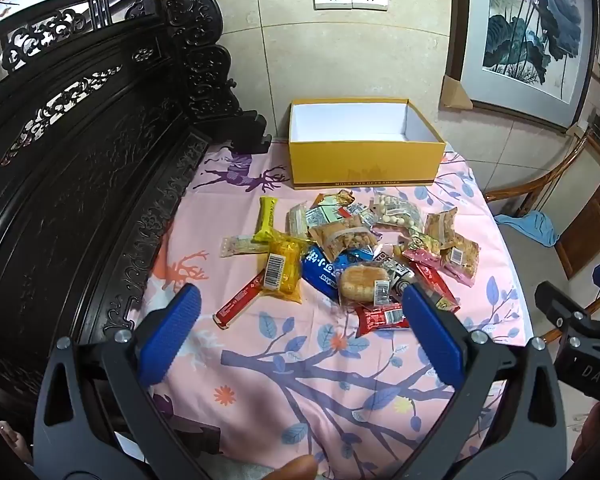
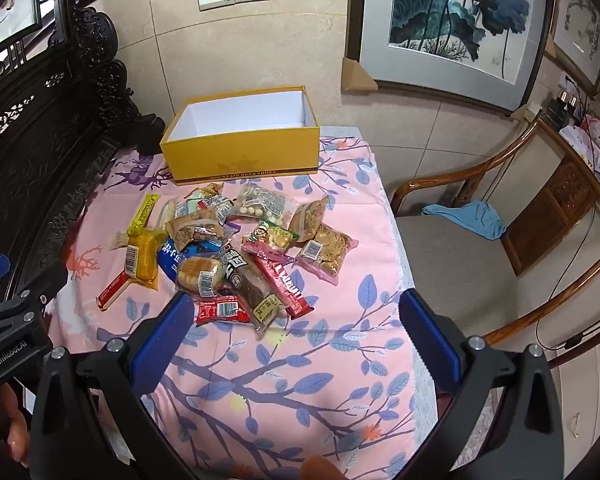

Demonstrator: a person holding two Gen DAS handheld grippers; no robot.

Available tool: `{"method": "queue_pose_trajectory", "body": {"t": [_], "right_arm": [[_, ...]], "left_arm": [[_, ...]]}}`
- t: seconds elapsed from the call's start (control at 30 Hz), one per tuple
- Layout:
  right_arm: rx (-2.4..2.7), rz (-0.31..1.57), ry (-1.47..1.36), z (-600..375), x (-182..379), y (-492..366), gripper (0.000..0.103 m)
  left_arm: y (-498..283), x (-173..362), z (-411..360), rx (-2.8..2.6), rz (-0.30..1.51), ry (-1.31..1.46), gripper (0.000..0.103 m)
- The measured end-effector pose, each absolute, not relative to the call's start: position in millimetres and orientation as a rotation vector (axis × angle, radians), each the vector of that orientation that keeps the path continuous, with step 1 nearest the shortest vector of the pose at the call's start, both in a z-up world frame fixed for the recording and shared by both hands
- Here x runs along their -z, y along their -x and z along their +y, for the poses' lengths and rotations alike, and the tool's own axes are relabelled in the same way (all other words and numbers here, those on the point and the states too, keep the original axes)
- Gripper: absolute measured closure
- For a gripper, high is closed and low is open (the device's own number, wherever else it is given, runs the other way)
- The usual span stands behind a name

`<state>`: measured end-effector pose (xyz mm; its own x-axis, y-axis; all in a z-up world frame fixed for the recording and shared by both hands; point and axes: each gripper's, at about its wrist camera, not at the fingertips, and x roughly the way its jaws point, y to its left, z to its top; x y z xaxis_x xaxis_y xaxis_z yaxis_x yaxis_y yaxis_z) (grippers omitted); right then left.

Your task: Organize snacks

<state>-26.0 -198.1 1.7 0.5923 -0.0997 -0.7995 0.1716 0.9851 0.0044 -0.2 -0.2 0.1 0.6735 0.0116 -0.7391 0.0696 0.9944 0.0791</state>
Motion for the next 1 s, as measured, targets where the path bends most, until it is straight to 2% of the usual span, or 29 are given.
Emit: {"method": "queue_pose_trajectory", "body": {"t": [1.0], "right_arm": [[0.148, 0.914, -0.086, -194.8, -3.8, 27.3, 0.001]], "left_arm": [[3.0, -4.5, 2.8, 0.021, 0.835, -0.098, 0.002]]}}
